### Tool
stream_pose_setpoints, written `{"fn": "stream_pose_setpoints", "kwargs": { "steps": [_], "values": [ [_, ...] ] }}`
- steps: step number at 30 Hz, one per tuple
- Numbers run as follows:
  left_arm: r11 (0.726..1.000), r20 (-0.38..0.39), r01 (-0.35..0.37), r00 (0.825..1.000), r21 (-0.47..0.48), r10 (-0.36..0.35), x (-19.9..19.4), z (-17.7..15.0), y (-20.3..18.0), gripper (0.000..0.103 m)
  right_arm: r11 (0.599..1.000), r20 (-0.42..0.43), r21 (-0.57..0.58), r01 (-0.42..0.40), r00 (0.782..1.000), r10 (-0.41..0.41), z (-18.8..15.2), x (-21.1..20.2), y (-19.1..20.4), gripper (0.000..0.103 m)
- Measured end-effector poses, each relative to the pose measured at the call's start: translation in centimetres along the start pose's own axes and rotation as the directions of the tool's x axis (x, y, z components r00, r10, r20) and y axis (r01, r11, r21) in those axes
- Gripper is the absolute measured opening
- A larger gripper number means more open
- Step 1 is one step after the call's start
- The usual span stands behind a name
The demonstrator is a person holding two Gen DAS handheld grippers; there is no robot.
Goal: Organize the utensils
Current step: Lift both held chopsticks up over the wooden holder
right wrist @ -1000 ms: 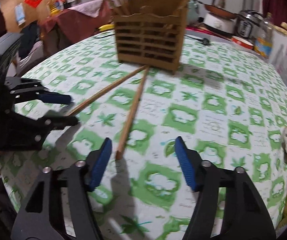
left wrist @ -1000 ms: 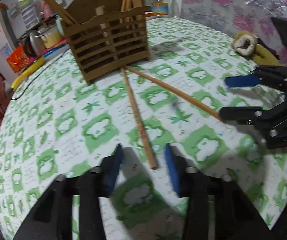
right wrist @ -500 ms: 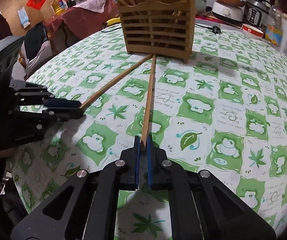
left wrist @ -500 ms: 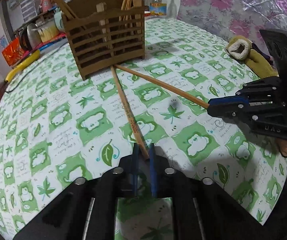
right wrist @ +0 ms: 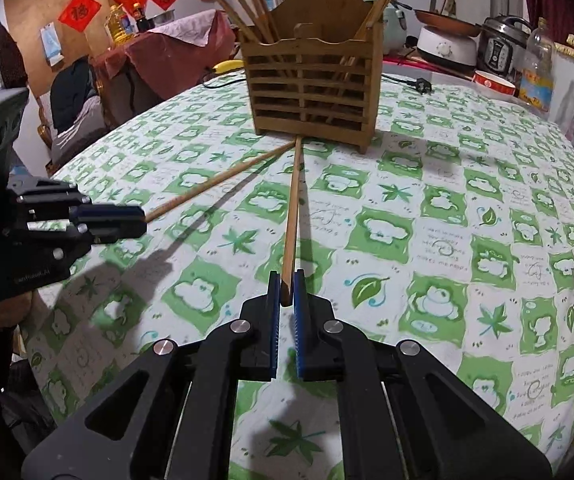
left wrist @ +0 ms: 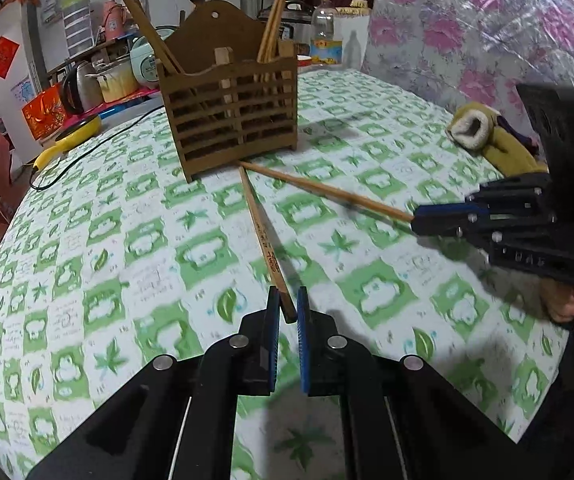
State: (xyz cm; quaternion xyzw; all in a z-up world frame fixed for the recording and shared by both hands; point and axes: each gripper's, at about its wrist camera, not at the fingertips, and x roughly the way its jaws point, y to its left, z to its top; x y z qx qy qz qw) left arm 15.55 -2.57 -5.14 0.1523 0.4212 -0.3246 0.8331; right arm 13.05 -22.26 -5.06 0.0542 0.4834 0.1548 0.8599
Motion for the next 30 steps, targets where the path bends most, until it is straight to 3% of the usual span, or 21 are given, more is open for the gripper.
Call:
{"fn": "stream_pose_setpoints", "kwargs": {
  "steps": [6, 9, 16, 18, 19, 20, 21, 22, 26, 30],
  "values": [
    [0.999, 0.042, -0.023, 0.999, -0.044, 0.025, -2.0, 0.2, 0.9, 0.007, 0.999, 0.081, 0.033, 0.014, 0.997, -0.017, 0.6, -2.4, -0.8, 0.006],
    [0.997, 0.113, -0.048, 0.992, -0.053, 0.054, -4.5, 2.6, 1.6, 0.007, 0.999, 0.152, 0.044, 0.018, 0.988, -0.025, 2.4, -4.7, -1.2, 0.006],
    [0.994, 0.238, -0.078, 0.967, -0.076, 0.094, -8.1, 9.7, 2.5, 0.006, 0.998, 0.337, 0.046, 0.051, 0.939, -0.064, 8.7, -10.1, -1.4, 0.006],
    [0.995, 0.218, -0.063, 0.973, -0.072, 0.077, -7.8, 10.2, 2.5, 0.007, 0.997, 0.343, 0.054, 0.051, 0.937, -0.067, 9.6, -10.3, -1.6, 0.006],
    [0.996, 0.188, -0.042, 0.981, -0.075, 0.055, -7.1, 9.9, 2.5, 0.014, 0.997, 0.339, 0.057, 0.049, 0.938, -0.066, 9.5, -10.1, -1.6, 0.006],
    [0.996, 0.164, -0.032, 0.985, -0.077, 0.044, -6.5, 9.2, 2.4, 0.023, 0.997, 0.333, 0.058, 0.049, 0.941, -0.065, 9.3, -9.8, -1.7, 0.006],
    [0.996, 0.147, -0.031, 0.988, -0.078, 0.043, -5.9, 8.5, 2.4, 0.045, 0.997, 0.328, 0.062, 0.052, 0.942, -0.069, 8.8, -9.5, -1.8, 0.006],
    [0.996, 0.118, -0.037, 0.992, -0.080, 0.047, -4.9, 7.2, 2.4, 0.052, 0.997, 0.326, 0.067, 0.049, 0.943, -0.069, 8.5, -9.3, -1.9, 0.007],
    [0.994, -0.019, -0.021, 1.000, -0.110, 0.019, -1.2, 3.1, 2.8, 0.052, 0.995, 0.323, 0.093, 0.024, 0.945, -0.053, 7.7, -9.1, -2.6, 0.006],
    [0.993, -0.146, -0.032, 0.989, -0.113, 0.015, 2.2, 0.4, 2.6, 0.050, 0.994, 0.340, 0.112, 0.007, 0.939, -0.045, 7.7, -8.9, -2.9, 0.007]
  ]
}}
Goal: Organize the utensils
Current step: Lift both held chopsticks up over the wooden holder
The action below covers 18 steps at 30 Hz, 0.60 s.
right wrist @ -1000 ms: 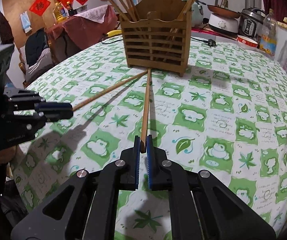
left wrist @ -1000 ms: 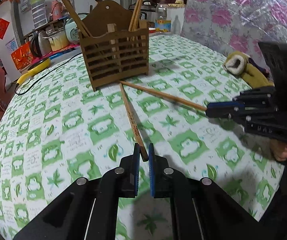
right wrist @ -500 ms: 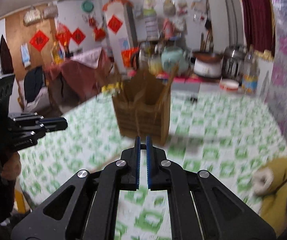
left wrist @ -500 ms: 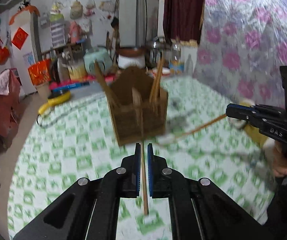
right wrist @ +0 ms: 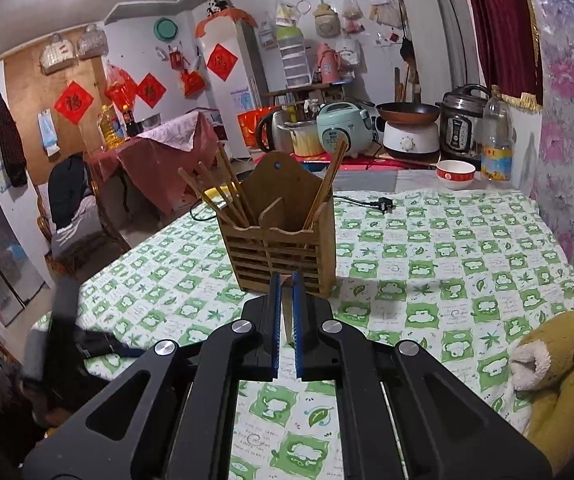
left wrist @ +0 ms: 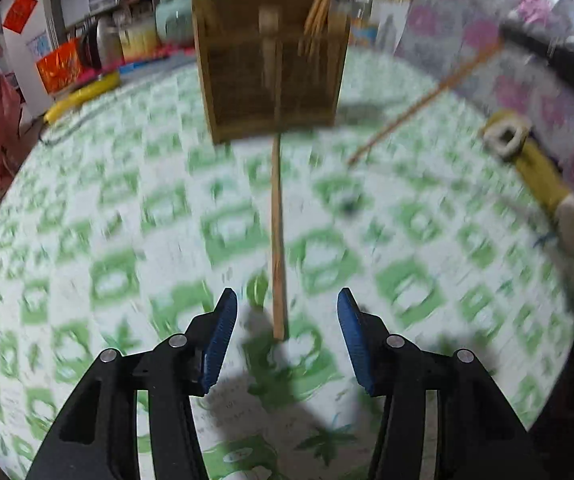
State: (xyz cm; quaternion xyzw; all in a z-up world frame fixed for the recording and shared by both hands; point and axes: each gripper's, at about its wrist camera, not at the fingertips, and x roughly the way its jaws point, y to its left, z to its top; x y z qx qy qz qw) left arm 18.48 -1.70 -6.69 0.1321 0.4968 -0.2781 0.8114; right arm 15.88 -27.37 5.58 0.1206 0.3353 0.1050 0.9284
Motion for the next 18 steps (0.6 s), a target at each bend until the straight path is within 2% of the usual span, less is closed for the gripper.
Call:
{"fn": "stream_pose_setpoints", "kwargs": {
  "steps": [2, 3, 4, 5, 7, 11, 13, 18],
  "values": [
    [0.999, 0.008, -0.040, 0.999, 0.036, 0.040, 0.2, -0.5, -0.5, 0.045, 1.000, 0.006, 0.015, -0.002, 1.000, 0.002, 0.0, 0.1, -0.1, 0.007],
    [0.998, 0.010, -0.034, 0.999, 0.049, 0.034, 0.0, -0.6, -0.7, 0.031, 1.000, 0.008, 0.020, -0.004, 1.000, 0.004, 0.0, 0.2, -0.1, 0.007],
    [0.998, 0.007, -0.010, 1.000, 0.057, 0.010, -0.1, -0.6, -0.8, 0.008, 1.000, 0.012, 0.027, -0.005, 1.000, 0.005, -0.1, 0.1, -0.2, 0.007],
    [0.998, 0.004, -0.002, 1.000, 0.055, 0.002, -0.2, -0.6, -0.8, 0.006, 0.999, 0.014, 0.032, -0.006, 1.000, 0.006, -0.1, 0.2, -0.3, 0.007],
    [0.999, 0.020, 0.013, 1.000, 0.040, -0.014, -0.8, -0.5, -0.9, 0.005, 0.999, 0.019, 0.043, -0.008, 1.000, 0.007, -0.3, 0.1, -0.6, 0.007],
    [0.999, 0.135, 0.006, 0.991, 0.041, -0.011, -4.4, 1.1, -1.3, 0.005, 0.998, 0.017, 0.055, -0.003, 1.000, 0.002, -0.2, 0.2, -0.9, 0.007],
    [0.999, 0.209, 0.001, 0.978, 0.038, -0.009, -7.1, 2.7, -1.5, 0.005, 0.998, 0.026, 0.056, -0.003, 1.000, 0.001, 0.2, 0.0, -0.8, 0.007],
    [1.000, 0.328, 0.013, 0.945, 0.001, -0.013, -11.6, 7.4, -1.1, 0.005, 0.999, 0.067, 0.038, -0.008, 0.998, 0.006, 2.3, -0.7, 0.1, 0.007]
  ]
}}
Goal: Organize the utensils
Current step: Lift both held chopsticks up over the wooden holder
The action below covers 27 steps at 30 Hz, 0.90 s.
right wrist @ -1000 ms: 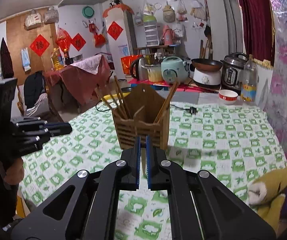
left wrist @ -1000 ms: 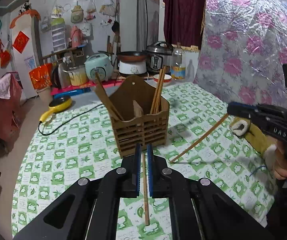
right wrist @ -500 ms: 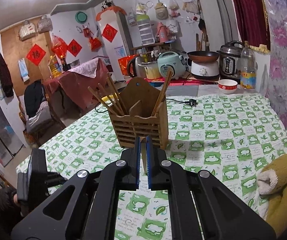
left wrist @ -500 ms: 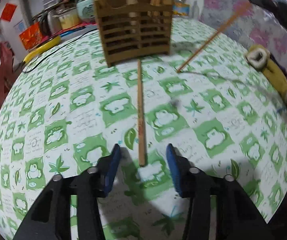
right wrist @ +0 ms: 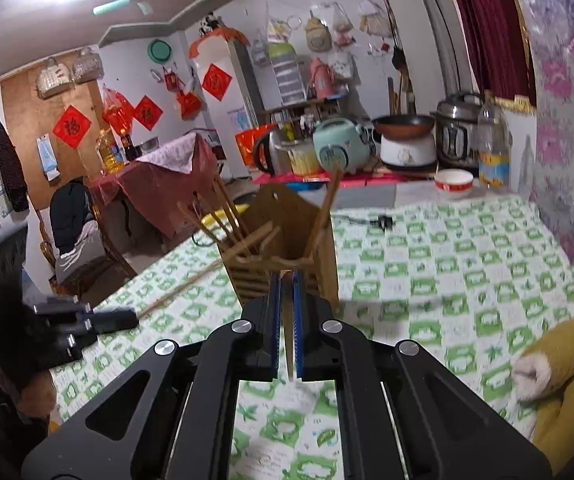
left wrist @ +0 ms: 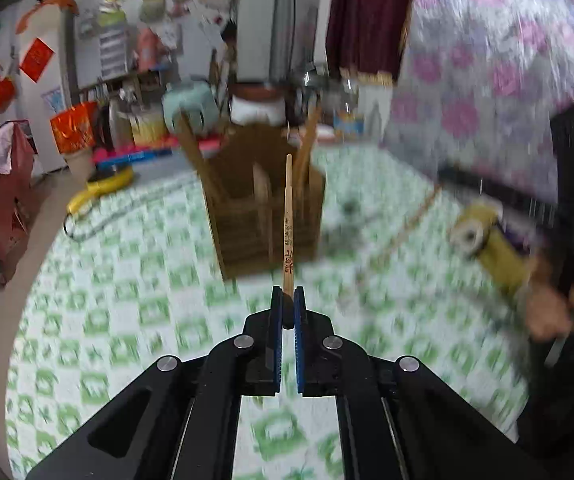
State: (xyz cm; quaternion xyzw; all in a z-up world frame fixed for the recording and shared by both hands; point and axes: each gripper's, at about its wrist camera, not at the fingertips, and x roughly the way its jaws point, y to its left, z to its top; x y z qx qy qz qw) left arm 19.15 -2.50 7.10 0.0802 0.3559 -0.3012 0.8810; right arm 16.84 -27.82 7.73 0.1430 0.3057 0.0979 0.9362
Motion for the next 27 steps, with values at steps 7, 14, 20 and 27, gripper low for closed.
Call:
{"fn": "stream_pose_setpoints", "kwargs": {
  "steps": [7, 14, 20, 27],
  "values": [
    [0.997, 0.061, 0.019, 0.998, -0.081, -0.014, -1.5, 6.2, 1.6, 0.006, 1.000, 0.095, -0.026, 0.018, 0.995, -0.016, 5.4, -0.4, 1.6, 0.006],
    [0.989, -0.126, 0.011, 0.992, -0.146, -0.029, -0.2, 4.4, 3.7, 0.005, 0.999, 0.204, -0.007, 0.052, 0.978, -0.049, 9.2, 0.4, 2.2, 0.006],
    [0.986, -0.201, -0.032, 0.980, -0.162, -0.001, 1.2, 4.9, 4.8, 0.006, 0.995, 0.272, 0.029, 0.095, 0.957, -0.100, 10.9, 2.6, 2.5, 0.006],
    [0.987, -0.203, -0.039, 0.979, -0.153, 0.007, 2.8, 8.6, 4.6, 0.006, 0.994, 0.276, 0.093, 0.065, 0.957, -0.088, 10.4, 6.3, 0.8, 0.006]
  ]
}}
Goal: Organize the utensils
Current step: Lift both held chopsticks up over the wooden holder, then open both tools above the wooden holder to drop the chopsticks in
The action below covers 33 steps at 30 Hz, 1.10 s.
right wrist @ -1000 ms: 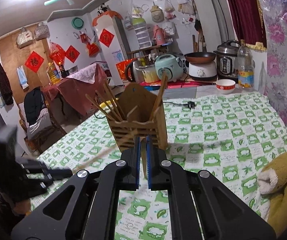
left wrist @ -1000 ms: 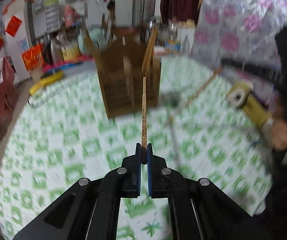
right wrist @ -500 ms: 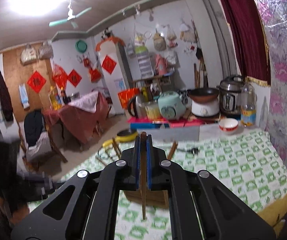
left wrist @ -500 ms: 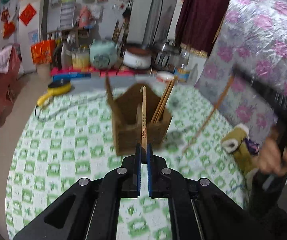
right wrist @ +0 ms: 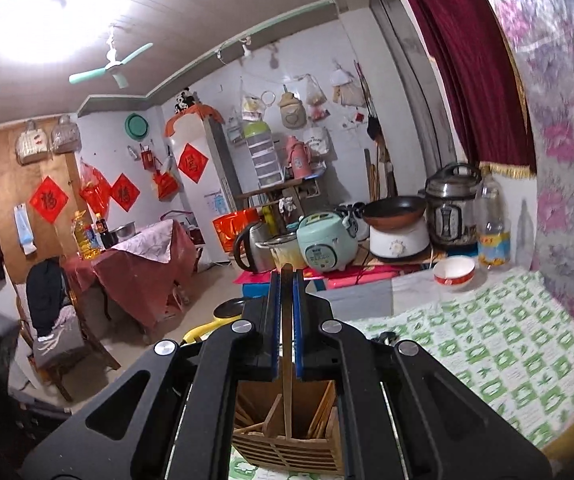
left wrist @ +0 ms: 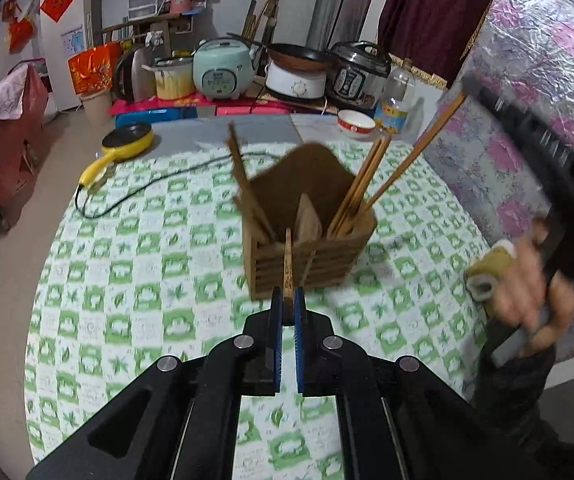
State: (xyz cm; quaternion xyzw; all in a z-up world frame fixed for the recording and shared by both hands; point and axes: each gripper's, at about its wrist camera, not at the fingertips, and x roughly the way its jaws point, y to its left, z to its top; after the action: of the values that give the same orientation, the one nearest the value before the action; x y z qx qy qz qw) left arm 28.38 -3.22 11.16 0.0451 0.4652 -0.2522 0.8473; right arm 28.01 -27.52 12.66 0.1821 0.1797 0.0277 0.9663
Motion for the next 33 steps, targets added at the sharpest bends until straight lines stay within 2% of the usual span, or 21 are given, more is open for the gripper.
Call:
{"fn": "stream_pose_setpoints", "kwargs": {
  "steps": [3, 6, 9, 12, 19, 29, 32, 33],
  "values": [
    [1.000, 0.039, 0.002, 0.999, 0.007, -0.002, 0.4, 1.7, -0.8, 0.006, 1.000, -0.006, -0.017, 0.022, 1.000, -0.023, -0.2, 0.5, -0.4, 0.007],
    [1.000, 0.105, -0.002, 0.994, 0.014, 0.001, 0.6, 3.1, -1.7, 0.006, 1.000, -0.016, -0.009, 0.008, 1.000, -0.008, -0.1, 0.6, -0.8, 0.007],
    [1.000, 0.159, 0.029, 0.987, 0.005, -0.029, 1.1, 4.1, -2.3, 0.007, 1.000, -0.012, -0.009, 0.010, 1.000, -0.010, -0.2, 0.7, -0.8, 0.007],
    [1.000, 0.205, 0.016, 0.979, -0.009, -0.013, 1.9, 4.5, -2.4, 0.007, 1.000, 0.005, 0.010, 0.007, 1.000, -0.007, -0.1, 0.6, -1.0, 0.006],
    [0.997, 0.237, 0.047, 0.971, -0.060, -0.031, 3.1, 5.3, -1.0, 0.007, 1.000, 0.043, -0.024, 0.013, 0.999, -0.012, -0.4, 1.3, 0.1, 0.006],
    [0.993, 0.232, 0.044, 0.973, -0.111, -0.017, 3.5, 5.4, 1.8, 0.006, 0.998, -0.029, -0.061, 0.030, 0.999, -0.032, -2.3, 4.2, 0.7, 0.006],
    [0.994, 0.228, 0.042, 0.973, -0.100, -0.018, 3.6, 5.3, 1.5, 0.006, 0.998, -0.069, -0.063, 0.019, 0.997, -0.024, -2.6, 4.8, 0.6, 0.010],
    [0.995, 0.226, 0.038, 0.974, -0.096, -0.016, 3.8, 5.3, 1.4, 0.006, 0.996, -0.113, -0.084, 0.022, 0.993, -0.031, -2.7, 5.5, 0.7, 0.012]
  ]
}}
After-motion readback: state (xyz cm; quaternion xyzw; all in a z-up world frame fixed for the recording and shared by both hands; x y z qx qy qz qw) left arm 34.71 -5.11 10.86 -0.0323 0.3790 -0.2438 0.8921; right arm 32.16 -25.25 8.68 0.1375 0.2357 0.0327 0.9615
